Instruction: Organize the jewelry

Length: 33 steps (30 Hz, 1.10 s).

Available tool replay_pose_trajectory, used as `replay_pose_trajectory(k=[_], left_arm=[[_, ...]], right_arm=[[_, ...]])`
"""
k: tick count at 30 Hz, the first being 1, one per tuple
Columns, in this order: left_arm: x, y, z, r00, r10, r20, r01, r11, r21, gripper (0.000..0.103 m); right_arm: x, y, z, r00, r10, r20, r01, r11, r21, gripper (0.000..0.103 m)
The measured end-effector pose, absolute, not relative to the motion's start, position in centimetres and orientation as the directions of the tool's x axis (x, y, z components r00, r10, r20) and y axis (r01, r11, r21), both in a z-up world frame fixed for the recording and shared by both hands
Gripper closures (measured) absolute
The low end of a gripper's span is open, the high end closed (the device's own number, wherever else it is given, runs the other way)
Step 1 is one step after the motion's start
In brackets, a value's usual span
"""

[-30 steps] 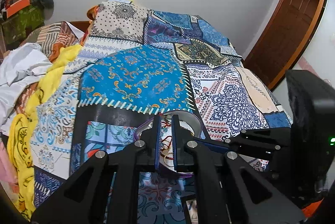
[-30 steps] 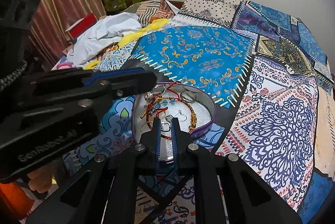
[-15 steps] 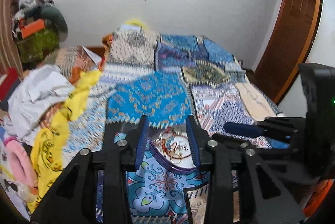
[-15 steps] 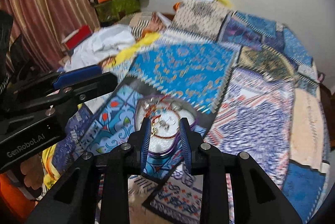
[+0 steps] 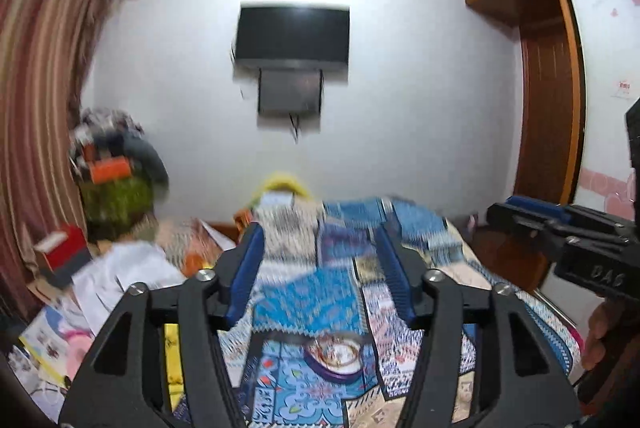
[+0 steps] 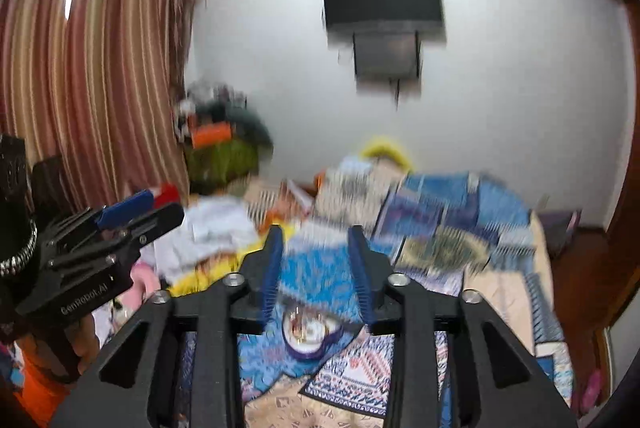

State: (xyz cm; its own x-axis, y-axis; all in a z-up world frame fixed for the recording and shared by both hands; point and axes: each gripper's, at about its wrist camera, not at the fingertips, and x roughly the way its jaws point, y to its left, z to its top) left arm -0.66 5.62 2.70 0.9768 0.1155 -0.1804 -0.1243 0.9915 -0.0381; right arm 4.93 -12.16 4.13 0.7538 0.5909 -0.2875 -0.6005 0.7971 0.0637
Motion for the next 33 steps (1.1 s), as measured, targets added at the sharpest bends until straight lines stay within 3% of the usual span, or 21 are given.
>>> replay_pose_trajectory(k=[4,6,11,33], left_arm=[[-3.7,4.3,3.9,0.982,0.159,-0.104,-0.161,0.987,-0.013,0.028],[-4.9,3.7,4.1,0.980,0.184,-0.077,-0.184,0.983,-0.001,0.008],[-6.6,3.2,4.2,0.978,0.199,-0.058,-0.199,0.980,0.000,0.001],[-7.1,3.2,3.8,0.977,0.197,-0.085,-0.201,0.979,-0.037,0.001]], right_arm=[[1.1,-13.4,5.7,0.822,0.544,-0.166,-0.548,0.836,0.029,0.043],[-0.1,-13.6,5.9,0.846,0.517,-0.132,-0.520,0.854,0.016,0.025],[-1.6,-13.6,5.8,0.889,0.453,-0.064,-0.453,0.891,0.010,0.000],[-2.4,-14.4,4.5,0.888,0.449,-0.104,-0.452,0.892,-0.008,0.000]])
